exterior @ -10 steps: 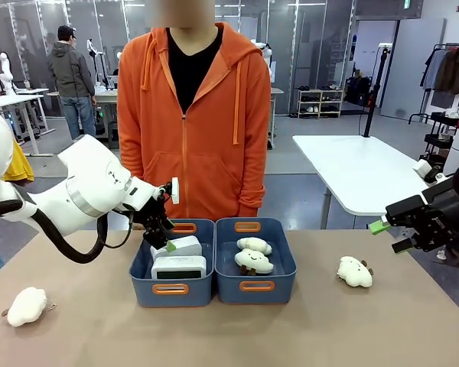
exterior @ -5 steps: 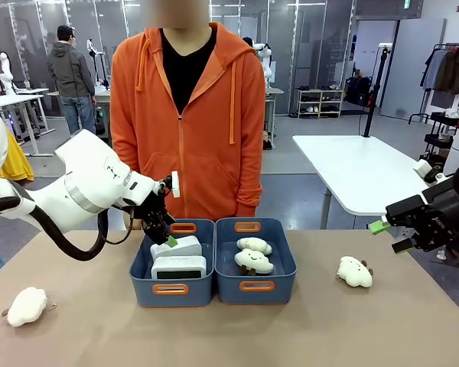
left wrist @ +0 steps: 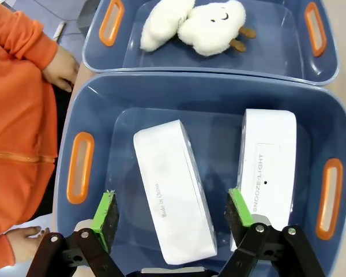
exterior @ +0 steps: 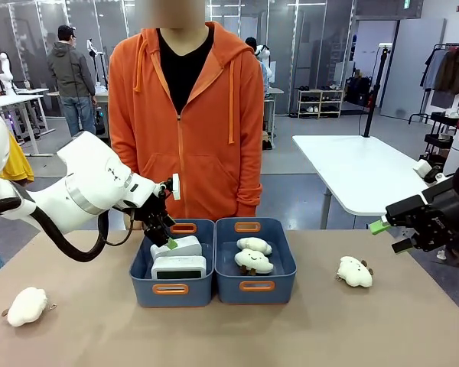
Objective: Sort the digital clocks into the basket.
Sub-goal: Pick up the Digital clock from the table and place it into the empty Plastic storage basket.
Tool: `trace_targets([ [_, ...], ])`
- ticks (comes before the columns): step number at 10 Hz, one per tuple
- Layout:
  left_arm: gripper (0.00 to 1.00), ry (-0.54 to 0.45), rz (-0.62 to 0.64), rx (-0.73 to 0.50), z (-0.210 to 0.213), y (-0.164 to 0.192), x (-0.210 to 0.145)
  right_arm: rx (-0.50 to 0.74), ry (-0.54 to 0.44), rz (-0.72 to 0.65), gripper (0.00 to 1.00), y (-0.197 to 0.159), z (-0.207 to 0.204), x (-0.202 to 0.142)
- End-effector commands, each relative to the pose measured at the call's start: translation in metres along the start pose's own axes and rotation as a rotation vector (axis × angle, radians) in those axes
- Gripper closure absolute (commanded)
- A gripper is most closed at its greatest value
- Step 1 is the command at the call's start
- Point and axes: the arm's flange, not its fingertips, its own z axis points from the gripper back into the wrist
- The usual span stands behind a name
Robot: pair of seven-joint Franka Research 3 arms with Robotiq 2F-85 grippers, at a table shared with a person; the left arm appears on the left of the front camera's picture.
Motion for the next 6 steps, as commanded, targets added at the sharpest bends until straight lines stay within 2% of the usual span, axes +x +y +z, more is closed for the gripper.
trace_targets([
  [1, 0.06, -0.112, 0.161, -0.08, 0.034, 0.01, 0.003, -0.014, 0.004, 0.001, 0.0, 0.002, 0.0, 0.001],
  [2, 0.06, -0.204, 0.297, -0.116, 0.073, 0.02, 0.005, -0.014, 0.004, 0.001, 0.0, 0.002, 0.0, 0.001],
  [4, 0.06, -0.225, 0.455, -0.126, 0.148, 0.028, -0.005, -0.014, 0.004, 0.001, 0.0, 0.002, 0.0, 0.001],
  [6, 0.06, -0.263, 0.55, -0.071, 0.207, 0.007, -0.009, -0.014, 0.004, 0.001, 0.0, 0.002, 0.0, 0.001],
])
